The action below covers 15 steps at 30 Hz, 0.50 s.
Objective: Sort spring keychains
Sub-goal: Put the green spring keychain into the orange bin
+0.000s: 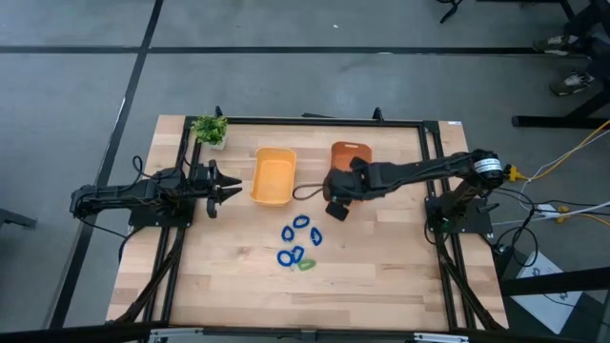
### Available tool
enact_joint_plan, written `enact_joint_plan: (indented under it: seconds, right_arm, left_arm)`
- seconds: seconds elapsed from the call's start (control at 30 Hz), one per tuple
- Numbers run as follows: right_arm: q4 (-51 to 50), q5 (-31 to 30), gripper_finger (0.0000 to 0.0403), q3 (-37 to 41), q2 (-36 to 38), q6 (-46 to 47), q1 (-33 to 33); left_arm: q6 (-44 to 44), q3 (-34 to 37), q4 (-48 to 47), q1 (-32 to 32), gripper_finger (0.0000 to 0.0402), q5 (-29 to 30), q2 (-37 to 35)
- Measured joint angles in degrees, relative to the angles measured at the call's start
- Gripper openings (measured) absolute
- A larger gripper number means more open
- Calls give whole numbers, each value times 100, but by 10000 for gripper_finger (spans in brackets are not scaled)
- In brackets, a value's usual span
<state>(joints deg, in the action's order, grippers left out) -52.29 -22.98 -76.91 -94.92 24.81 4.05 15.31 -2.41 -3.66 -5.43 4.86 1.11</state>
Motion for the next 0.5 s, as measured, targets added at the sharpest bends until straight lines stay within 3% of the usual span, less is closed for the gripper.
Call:
enact_joint_plan:
  seconds: [0.5]
  right_arm:
    - [1187, 206, 110, -13, 1, -822, 1289]
  left_arm:
    - [0, 0, 0, 0, 123, 0, 0]
